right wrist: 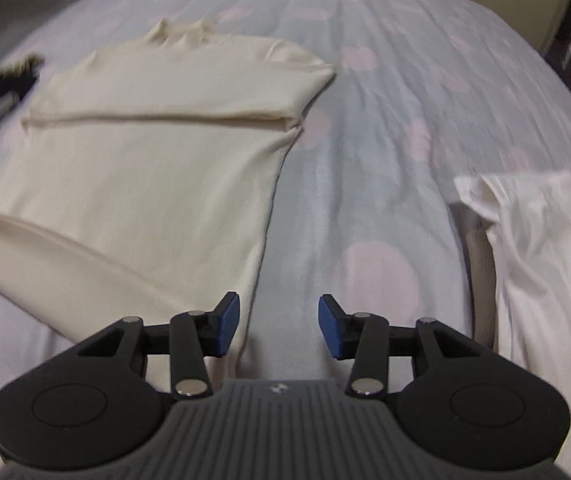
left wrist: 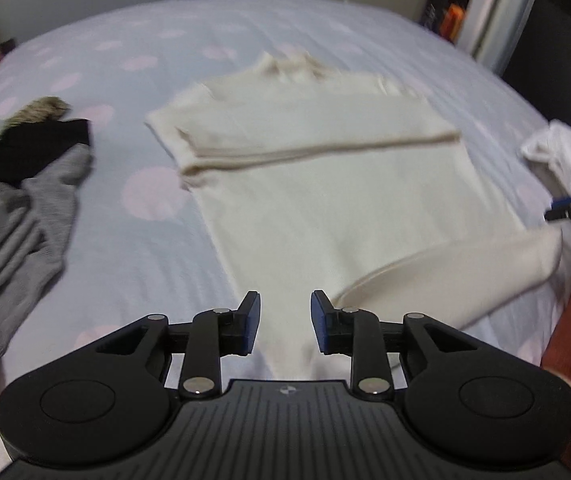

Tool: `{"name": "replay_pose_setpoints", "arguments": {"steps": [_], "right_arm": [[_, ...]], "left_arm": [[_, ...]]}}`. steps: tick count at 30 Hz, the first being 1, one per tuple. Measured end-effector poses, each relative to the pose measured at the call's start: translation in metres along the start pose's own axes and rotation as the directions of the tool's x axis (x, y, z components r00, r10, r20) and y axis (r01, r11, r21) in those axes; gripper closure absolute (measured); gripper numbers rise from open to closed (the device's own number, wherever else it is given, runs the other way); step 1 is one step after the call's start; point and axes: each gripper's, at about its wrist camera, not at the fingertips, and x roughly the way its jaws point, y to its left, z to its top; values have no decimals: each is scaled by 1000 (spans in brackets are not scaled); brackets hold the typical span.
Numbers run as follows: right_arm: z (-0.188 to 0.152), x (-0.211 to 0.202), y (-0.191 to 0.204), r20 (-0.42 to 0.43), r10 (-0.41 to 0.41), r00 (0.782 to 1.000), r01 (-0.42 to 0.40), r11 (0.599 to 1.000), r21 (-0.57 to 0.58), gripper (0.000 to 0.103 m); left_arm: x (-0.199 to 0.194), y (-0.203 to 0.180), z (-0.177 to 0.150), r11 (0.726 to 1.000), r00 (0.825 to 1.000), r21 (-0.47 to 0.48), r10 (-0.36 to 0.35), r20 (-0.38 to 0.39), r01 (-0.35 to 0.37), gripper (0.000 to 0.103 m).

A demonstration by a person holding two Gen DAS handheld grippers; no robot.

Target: Fold clothes

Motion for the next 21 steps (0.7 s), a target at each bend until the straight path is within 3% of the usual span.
{"name": "replay_pose_setpoints", "arguments": {"steps": [4,10,13,16,21], "right_arm": [[-8,-6,-12,12,75,997,-76,996,56,42],[-20,-11,-24,3,119,993,-118,986,114,42],[-21,-10,-20,16,140,990,-141,986,85,42],[-22,-13,-23,45,180,983,-184,979,90,42],[-26,-13,-45,77,244,967,-255,943,215,42]], "left_arm": [[-22,2,-12,999,997,-41,-8,75,11,58],[-18,-40,-39,994,994,101,28,102,-39,57],[-11,-65,-52,981,992,175,64,113,-83,57],[-3,-82,-60,976,987,185,88,135,-113,57],[14,-90,-62,975,986,172,120,119,-139,57]]}}
